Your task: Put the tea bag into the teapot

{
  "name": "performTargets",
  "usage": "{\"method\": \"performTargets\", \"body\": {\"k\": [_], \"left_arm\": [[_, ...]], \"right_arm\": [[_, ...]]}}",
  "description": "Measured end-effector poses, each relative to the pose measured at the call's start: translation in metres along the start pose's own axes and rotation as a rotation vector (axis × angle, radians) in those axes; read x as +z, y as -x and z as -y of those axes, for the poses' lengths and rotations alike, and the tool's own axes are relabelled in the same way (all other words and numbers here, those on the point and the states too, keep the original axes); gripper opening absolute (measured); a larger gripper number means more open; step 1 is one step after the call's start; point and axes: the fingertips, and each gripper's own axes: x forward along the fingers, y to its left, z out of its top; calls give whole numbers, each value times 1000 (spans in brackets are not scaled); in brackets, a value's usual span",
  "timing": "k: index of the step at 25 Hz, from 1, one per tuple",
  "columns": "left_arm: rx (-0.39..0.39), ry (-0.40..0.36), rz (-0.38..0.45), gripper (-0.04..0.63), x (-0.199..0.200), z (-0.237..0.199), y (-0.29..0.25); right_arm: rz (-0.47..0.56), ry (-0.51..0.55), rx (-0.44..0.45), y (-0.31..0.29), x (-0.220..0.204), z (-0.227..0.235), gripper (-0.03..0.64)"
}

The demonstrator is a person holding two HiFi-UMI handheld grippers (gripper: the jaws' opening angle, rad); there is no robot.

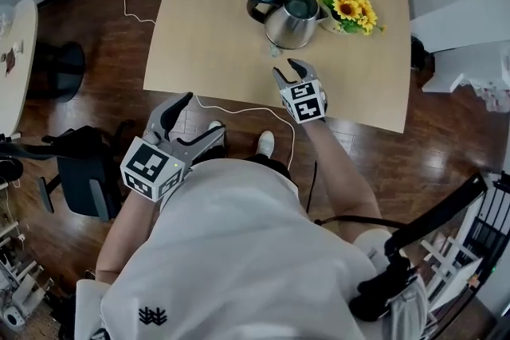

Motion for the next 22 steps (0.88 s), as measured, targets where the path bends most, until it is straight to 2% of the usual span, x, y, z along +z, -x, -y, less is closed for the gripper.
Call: {"method": "performTargets", "body": {"k": [7, 12, 17, 22], "left_arm": [[81, 24, 2, 376, -5, -52, 22], [124, 46, -5, 376, -14, -71, 35], [119, 48, -4, 376, -13, -75, 32], [69, 41, 9, 376, -7, -67, 15]], "right_arm": [[-90, -37, -21, -76, -7, 17, 176], [-146, -35, -45, -99, -20, 19, 109], [-148, -25, -52, -100, -21, 21, 49], [-135, -6, -33, -75, -11, 19, 41]]}}
